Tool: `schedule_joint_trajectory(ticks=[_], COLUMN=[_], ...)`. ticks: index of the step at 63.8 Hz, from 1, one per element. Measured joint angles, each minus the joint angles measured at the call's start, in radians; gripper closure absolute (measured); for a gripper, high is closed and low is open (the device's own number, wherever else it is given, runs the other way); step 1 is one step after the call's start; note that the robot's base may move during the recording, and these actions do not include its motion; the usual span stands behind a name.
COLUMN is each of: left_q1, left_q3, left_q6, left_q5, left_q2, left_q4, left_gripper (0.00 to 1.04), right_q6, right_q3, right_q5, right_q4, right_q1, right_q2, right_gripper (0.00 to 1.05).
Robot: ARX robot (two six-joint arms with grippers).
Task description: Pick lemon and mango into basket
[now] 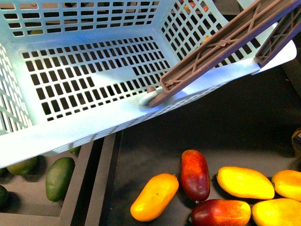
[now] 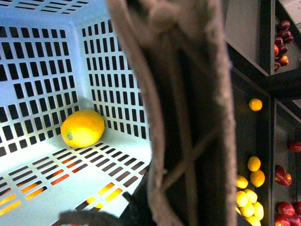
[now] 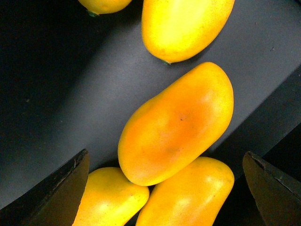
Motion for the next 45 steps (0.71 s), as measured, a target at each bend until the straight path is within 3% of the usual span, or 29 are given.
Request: schedule_joint_trajectory(ticks=[45], left_q1=[0.0], left_q3=[0.0], left_q6=[0.0], left_q5=[-0.003], left_q2=[0.0], left_q4=[0.0], left_gripper=[1.0], right_q6=[0.077], right_q3=[0.083], right_q5=[-0.017], right_q4=[0.016], right_q1=[0.0], right_q2=[0.189], right_gripper=[0.09])
